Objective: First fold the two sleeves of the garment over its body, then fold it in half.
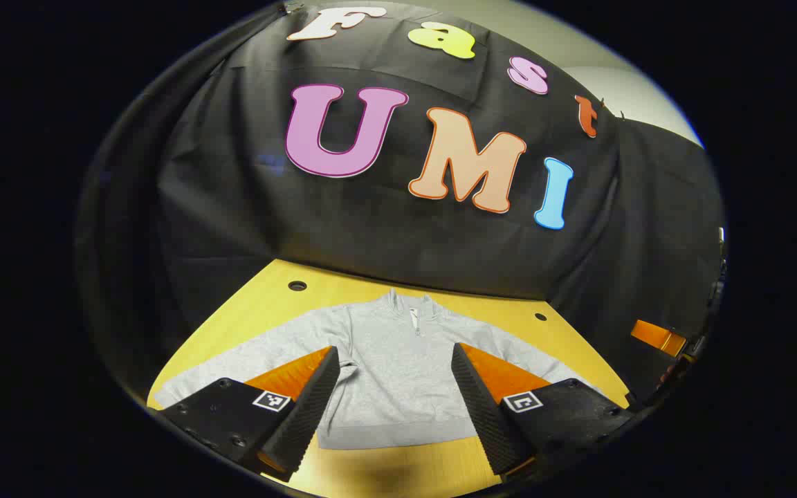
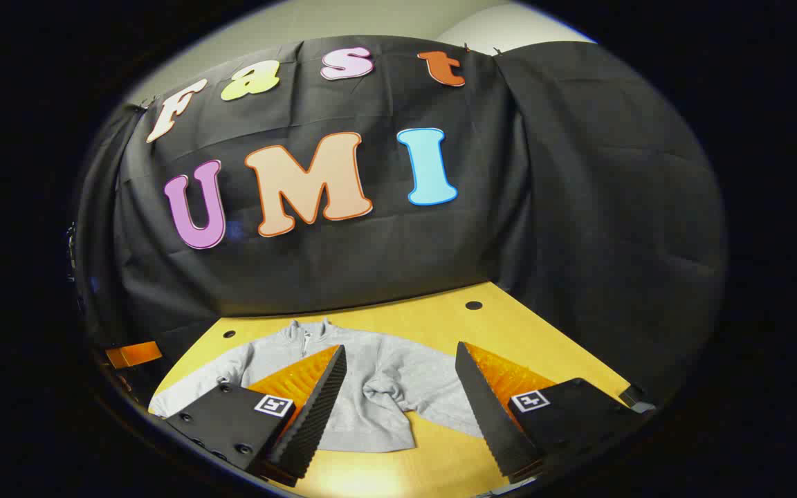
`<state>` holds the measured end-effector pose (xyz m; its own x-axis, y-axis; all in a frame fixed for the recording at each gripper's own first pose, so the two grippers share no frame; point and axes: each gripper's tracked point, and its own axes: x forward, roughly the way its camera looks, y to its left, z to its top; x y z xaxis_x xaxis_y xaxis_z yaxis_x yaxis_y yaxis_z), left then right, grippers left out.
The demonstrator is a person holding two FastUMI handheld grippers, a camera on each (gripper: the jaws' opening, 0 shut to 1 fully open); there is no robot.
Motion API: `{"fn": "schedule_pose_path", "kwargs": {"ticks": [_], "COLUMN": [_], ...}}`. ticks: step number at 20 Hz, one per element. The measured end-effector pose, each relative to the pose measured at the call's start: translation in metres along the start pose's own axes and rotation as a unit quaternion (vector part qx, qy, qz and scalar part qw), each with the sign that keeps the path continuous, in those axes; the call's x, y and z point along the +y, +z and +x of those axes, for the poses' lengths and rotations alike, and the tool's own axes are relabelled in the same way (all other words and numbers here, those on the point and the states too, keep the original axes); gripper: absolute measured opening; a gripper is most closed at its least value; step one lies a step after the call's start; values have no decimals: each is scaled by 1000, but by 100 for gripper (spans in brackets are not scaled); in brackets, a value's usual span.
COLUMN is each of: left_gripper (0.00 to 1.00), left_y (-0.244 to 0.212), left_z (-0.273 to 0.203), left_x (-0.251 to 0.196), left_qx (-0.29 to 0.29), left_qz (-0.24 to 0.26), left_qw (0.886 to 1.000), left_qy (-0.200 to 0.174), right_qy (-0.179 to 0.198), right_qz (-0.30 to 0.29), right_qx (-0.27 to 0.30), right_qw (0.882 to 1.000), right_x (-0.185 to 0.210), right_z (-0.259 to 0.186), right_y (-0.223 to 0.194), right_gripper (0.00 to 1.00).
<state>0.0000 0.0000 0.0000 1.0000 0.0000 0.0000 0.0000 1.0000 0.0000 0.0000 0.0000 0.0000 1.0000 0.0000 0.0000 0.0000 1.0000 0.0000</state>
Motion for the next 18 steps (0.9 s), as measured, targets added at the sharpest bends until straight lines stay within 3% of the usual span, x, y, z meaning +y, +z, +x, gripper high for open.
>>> {"fn": "schedule_pose_path", "kwargs": {"ticks": [8, 18], "left_gripper": [95, 95], "left_y": [-18, -26], "left_z": [-7, -14], "left_x": [-11, -2], "left_qx": [13, 21], "left_qz": [-4, -9], "left_qw": [1000, 999], "left_qy": [-4, 28], "right_qy": [-53, -114], "right_qz": [2, 25], "right_qx": [6, 43], "right_qw": [999, 992], "right_x": [-58, -150], "right_z": [-8, -8], "right_y": [-10, -53], "right_gripper": [98, 95]}}
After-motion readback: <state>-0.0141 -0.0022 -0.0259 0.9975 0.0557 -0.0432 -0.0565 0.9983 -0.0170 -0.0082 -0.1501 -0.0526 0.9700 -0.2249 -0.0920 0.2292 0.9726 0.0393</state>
